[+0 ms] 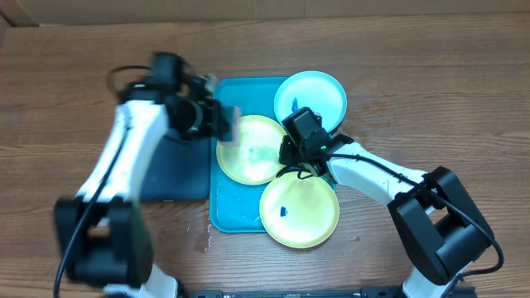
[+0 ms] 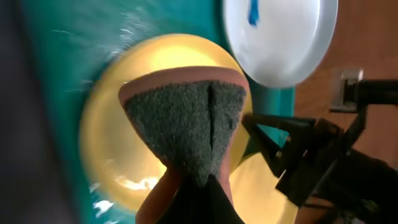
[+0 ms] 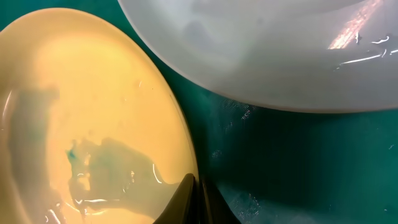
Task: Clean dirty plates on tray and stack at the side
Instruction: 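Move the left gripper back and drop the sponge into the black tray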
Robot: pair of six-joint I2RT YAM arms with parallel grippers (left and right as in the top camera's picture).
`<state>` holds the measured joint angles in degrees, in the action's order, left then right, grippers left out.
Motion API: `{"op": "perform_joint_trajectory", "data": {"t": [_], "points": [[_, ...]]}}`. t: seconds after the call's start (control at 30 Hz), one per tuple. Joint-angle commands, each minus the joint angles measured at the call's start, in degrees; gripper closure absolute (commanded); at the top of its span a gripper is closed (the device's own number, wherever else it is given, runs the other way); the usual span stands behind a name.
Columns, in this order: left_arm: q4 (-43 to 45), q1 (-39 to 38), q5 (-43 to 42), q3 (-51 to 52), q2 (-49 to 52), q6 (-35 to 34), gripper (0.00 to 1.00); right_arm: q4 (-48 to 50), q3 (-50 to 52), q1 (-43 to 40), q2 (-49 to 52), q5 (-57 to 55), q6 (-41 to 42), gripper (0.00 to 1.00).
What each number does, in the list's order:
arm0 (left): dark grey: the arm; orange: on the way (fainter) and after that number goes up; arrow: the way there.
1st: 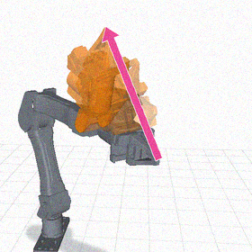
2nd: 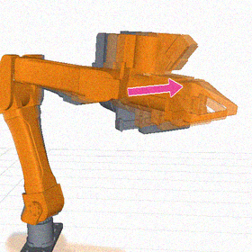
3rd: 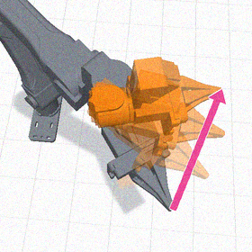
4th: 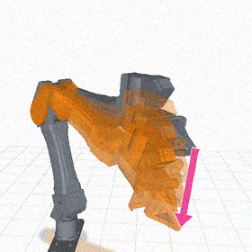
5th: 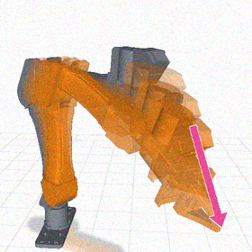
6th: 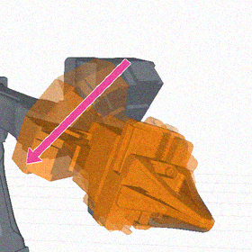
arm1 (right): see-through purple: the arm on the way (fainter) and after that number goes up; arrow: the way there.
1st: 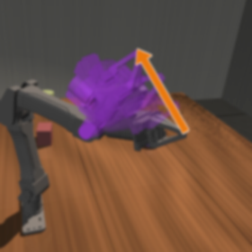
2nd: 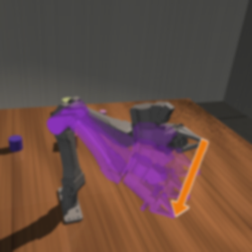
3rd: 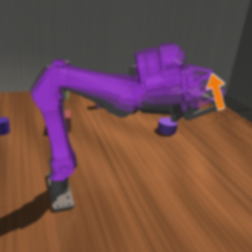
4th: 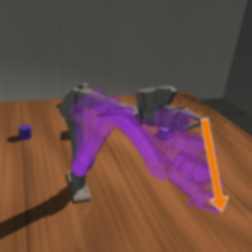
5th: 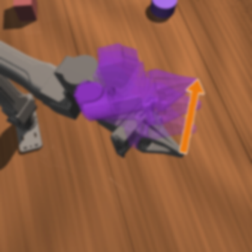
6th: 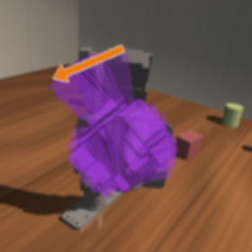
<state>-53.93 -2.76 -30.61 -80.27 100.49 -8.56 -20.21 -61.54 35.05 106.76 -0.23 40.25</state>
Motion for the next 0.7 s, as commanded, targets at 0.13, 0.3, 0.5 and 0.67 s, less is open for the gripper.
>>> {"op": "perform_joint_trajectory", "data": {"t": [0.13,0.3,0.5,0.67], "points": [[-9.75,6.73,26.51,-1.14,-6.49,-2.32,0.96,0.22,0.48,0.61,-1.07,0.28,-0.17,0.96],[-8.52,7.30,32.54,2.64,-5.73,-5.68,0.96,0.22,0.48,0.61,-1.07,0.28,-0.17,0.96],[0.17,7.26,32.52,10.40,-4.79,-5.62,0.96,0.17,0.48,0.61,-1.07,0.28,-0.20,0.96],[2.64,7.30,32.54,13.60,-4.37,-5.55,0.92,0.24,0.48,0.61,-1.07,0.26,-1.46,0.96]]}}
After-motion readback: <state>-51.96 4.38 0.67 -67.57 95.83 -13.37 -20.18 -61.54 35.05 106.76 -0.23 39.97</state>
